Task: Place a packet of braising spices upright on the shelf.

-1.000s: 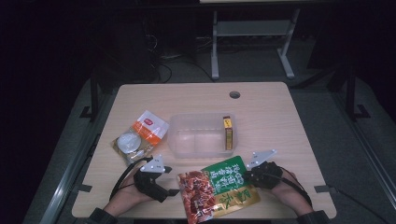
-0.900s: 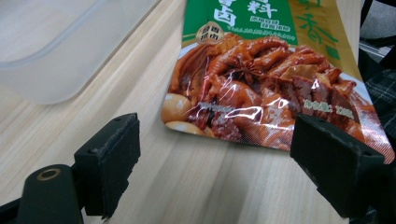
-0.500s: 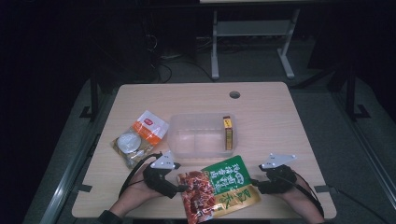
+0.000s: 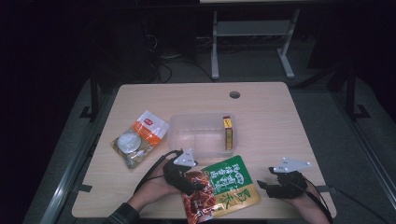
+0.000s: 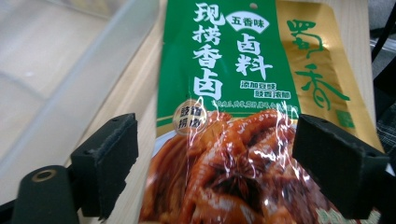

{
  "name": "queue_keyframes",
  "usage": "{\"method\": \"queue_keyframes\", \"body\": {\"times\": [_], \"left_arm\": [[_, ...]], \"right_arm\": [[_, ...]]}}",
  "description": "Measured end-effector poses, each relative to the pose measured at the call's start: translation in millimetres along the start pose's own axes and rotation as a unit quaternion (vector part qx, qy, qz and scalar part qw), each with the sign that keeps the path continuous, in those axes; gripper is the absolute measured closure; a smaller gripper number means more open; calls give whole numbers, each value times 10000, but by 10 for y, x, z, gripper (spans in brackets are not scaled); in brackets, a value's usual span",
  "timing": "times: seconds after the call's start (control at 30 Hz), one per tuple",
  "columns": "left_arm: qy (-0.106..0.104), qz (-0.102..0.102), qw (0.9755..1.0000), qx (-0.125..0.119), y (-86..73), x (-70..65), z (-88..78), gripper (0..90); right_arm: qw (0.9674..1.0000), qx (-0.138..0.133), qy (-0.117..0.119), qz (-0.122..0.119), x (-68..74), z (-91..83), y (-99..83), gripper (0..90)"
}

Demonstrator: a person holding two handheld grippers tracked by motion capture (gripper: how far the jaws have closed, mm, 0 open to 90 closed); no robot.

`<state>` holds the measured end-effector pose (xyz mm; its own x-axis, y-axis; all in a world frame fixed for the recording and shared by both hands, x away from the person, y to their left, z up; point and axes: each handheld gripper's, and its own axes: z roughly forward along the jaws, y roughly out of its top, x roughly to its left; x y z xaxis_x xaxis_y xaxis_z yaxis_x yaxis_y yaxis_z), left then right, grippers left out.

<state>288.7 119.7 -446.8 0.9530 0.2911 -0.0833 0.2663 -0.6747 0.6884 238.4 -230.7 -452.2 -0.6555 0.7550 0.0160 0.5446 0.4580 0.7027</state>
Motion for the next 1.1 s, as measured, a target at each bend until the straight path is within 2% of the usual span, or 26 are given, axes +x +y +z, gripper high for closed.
{"method": "queue_keyframes", "body": {"times": [0.17, 0.37, 0.43, 0.53, 0.8, 0.97, 1.1], "left_arm": [[-120, 28, 9998, 125, 2, -28, 153, 131], [-91, 30, 9998, 175, -5, 4, 222, 130], [-129, -43, 9997, 189, -20, 27, 249, 130], [-143, -105, 9997, 139, -31, 48, 258, 126], [-154, -39, 9999, 52, -59, 55, 255, 128], [-149, 19, 9998, 92, -56, 33, 242, 172], [-192, 117, 9995, 205, -32, 19, 211, 297]], "right_arm": [[9998, -52, 172, -63, -31, 67, 40, 325], [9997, -68, 202, -128, -14, 73, 50, 327], [9997, -67, 198, -132, -21, 73, 50, 327], [9997, -38, 202, -130, -23, 75, 47, 327], [9997, -55, 210, -110, -34, 69, 41, 329], [9997, -50, 200, -112, -36, 70, 40, 329], [9998, -48, 191, -99, -41, 64, 39, 329]]}}
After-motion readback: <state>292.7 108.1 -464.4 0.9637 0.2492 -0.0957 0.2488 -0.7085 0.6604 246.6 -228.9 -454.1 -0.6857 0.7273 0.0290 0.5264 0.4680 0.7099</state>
